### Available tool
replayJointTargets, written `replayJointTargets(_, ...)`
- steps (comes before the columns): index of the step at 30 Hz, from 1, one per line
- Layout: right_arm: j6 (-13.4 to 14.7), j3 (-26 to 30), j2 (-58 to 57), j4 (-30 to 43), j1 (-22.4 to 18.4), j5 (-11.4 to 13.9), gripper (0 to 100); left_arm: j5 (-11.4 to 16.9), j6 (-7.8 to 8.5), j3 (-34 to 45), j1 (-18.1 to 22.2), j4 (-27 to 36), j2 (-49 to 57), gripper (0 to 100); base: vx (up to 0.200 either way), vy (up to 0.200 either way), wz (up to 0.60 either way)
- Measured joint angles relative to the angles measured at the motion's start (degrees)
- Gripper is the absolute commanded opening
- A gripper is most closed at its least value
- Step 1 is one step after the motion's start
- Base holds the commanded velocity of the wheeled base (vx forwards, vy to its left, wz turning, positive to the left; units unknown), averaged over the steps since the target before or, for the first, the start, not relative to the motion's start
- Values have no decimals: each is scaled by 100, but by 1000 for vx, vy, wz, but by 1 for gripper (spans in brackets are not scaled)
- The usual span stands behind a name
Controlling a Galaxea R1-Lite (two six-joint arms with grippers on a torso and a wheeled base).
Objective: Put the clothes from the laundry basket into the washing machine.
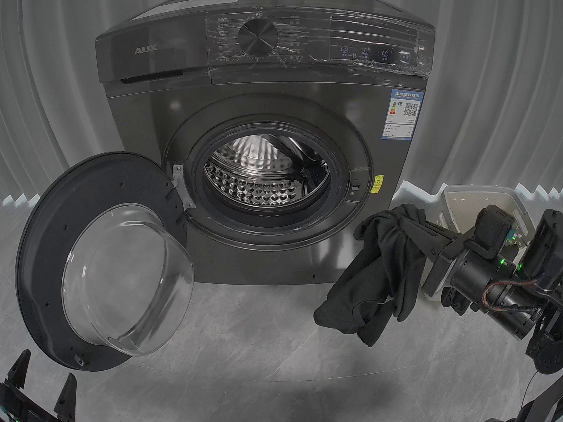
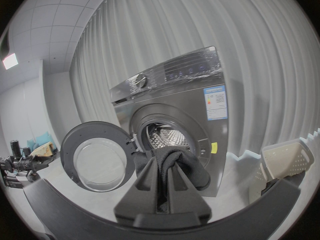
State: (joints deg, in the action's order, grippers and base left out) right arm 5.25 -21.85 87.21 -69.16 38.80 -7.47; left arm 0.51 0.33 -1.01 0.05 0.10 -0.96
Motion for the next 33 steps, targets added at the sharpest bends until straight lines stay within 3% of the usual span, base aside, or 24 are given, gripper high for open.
replayJointTargets(10, 10, -174, 419, 38, 149, 0, 0, -7, -4, 0, 5, 0, 0, 100, 0, 0, 0)
replayJointTargets(16, 66, -390, 885, -176, 135, -130, 0, -9, -12, 0, 5, 0, 0, 100, 0, 0, 0)
replayJointTargets(19, 141, -635, 1174, -444, 119, -273, 0, -11, -23, 0, 5, -2, 0, 100, 0, 0, 0)
replayJointTargets(24, 224, -1139, 1549, -433, 96, -744, 0, -11, -12, 0, 9, -10, 0, 100, 0, 0, 0)
replayJointTargets(33, 295, -1919, 2014, -382, 22, -818, 0, 156, -38, -276, 20, -100, -29, 100, 0, 0, 0)
